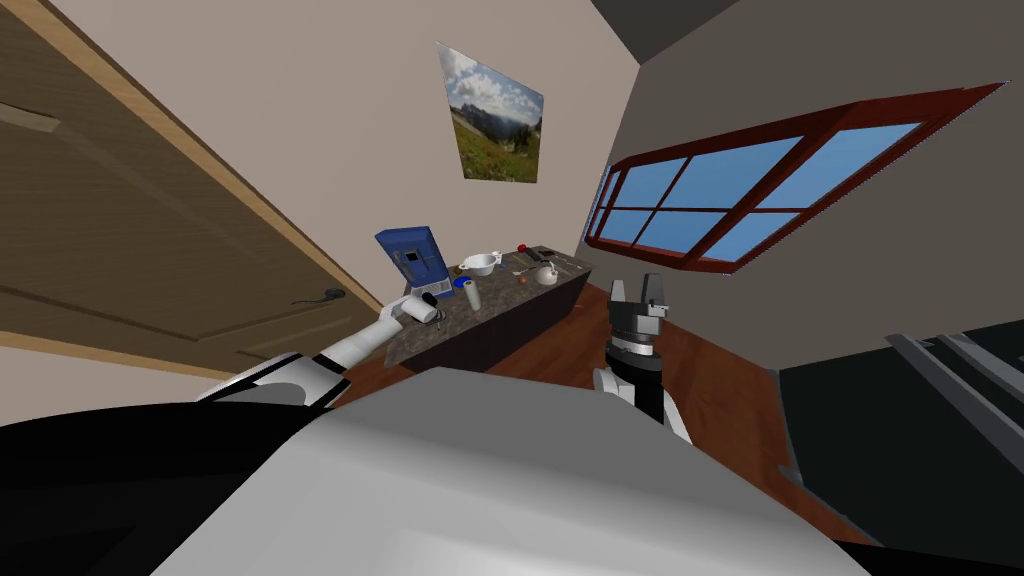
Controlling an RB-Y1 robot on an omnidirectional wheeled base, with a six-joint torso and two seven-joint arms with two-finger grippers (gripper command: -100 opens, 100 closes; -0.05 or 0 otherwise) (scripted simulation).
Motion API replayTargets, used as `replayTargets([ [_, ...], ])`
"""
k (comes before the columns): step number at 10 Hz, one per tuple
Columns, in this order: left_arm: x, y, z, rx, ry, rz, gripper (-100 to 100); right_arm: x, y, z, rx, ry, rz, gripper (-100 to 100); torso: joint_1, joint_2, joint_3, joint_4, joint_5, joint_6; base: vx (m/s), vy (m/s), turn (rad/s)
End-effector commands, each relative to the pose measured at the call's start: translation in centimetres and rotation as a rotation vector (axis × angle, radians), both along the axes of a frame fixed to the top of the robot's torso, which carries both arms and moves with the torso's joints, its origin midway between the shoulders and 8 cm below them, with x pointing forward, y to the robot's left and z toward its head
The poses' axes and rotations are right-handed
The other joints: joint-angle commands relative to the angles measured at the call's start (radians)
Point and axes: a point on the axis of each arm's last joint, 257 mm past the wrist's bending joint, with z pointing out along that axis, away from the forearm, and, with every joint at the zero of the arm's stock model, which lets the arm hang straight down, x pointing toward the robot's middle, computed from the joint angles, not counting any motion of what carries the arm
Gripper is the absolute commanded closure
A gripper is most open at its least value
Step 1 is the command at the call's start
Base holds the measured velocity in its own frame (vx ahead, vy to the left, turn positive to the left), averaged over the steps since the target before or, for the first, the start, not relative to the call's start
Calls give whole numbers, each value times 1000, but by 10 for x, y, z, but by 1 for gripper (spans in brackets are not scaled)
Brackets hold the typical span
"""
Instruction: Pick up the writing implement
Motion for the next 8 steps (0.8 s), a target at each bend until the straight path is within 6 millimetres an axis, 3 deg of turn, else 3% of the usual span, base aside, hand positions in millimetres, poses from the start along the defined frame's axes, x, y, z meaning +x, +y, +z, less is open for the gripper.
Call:
replayTargets([
  [1, -4, -14, -2, 5, 12, -32, 100, 0, 0, 0, 0, 0, 0, 0, 0, 0, 0, 0, 0, 0, 73, 10, 334],
  [4, -4, -41, 2, 6, 13, -91, 100, 0, 0, 0, 0, 0, 0, 0, 1, -6, -3, -1, 0, -1, 108, 16, 238],
  [8, -4, -70, 8, 3, 7, -157, 100, 0, 0, 0, 0, 0, 0, 0, 0, -4, -2, -1, 0, 0, 67, -2, 134],
])
